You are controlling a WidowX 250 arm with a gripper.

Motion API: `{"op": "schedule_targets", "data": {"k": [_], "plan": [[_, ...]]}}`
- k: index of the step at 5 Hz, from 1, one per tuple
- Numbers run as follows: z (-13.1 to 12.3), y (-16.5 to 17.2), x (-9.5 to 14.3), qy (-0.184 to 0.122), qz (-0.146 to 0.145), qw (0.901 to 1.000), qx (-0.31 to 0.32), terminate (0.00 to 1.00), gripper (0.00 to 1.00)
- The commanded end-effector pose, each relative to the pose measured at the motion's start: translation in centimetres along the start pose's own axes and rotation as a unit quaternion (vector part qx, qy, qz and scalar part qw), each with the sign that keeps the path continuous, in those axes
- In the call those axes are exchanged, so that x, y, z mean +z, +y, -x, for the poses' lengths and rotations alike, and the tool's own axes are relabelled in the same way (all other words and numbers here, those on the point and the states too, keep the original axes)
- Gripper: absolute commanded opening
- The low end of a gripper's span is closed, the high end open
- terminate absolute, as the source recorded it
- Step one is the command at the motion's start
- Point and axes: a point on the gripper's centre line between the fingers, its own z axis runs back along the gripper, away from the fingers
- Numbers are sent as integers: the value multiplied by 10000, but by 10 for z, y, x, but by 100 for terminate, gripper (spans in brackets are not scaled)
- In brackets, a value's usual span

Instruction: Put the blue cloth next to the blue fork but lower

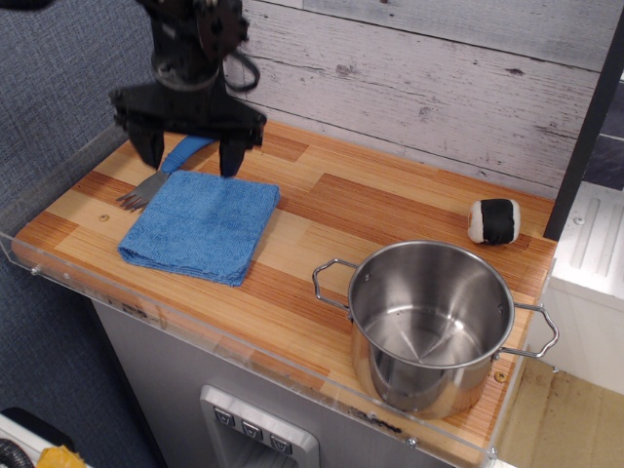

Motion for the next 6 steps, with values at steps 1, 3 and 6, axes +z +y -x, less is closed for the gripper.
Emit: {"op": "schedule_targets", "data": {"k": [1,3,6], "plan": [[-19,10,72,-997,141,9949,-83,0,100],[-18,9,80,-1164,26,9926,-347,0,100],[-18,9,80,-1164,26,9926,-347,0,100]]}}
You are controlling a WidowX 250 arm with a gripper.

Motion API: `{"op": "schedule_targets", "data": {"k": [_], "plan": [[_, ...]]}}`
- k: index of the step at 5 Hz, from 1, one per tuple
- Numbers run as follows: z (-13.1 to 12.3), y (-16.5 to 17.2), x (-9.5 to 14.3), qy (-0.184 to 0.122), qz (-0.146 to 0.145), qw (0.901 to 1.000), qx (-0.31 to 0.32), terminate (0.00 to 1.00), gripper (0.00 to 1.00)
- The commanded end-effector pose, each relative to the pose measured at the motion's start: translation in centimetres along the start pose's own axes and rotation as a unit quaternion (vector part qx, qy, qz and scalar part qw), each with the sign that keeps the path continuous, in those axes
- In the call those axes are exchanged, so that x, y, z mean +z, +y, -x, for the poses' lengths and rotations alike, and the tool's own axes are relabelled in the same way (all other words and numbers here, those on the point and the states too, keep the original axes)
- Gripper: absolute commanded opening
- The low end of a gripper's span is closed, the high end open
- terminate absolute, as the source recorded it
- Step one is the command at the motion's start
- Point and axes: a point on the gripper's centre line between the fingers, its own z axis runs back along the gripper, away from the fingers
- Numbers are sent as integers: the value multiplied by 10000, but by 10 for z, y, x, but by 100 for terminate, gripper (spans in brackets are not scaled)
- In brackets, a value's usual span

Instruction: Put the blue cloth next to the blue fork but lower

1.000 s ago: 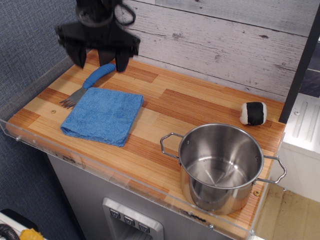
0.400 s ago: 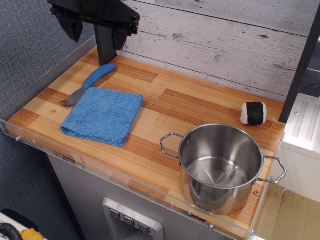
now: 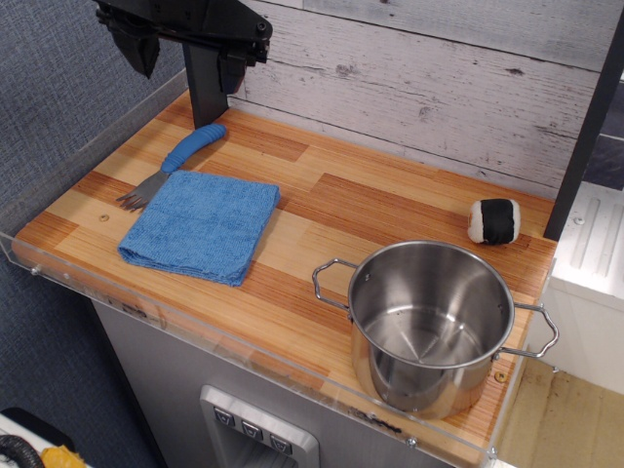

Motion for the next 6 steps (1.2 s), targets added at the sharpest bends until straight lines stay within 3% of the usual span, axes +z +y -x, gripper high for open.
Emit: {"op": "schedule_targets", "data": {"k": [1,5,6], "plan": [[4,5,13,-178,5,9998,39,0,100],[4,5,13,-178,5,9998,39,0,100],[4,5,13,-178,5,9998,39,100,100]]}}
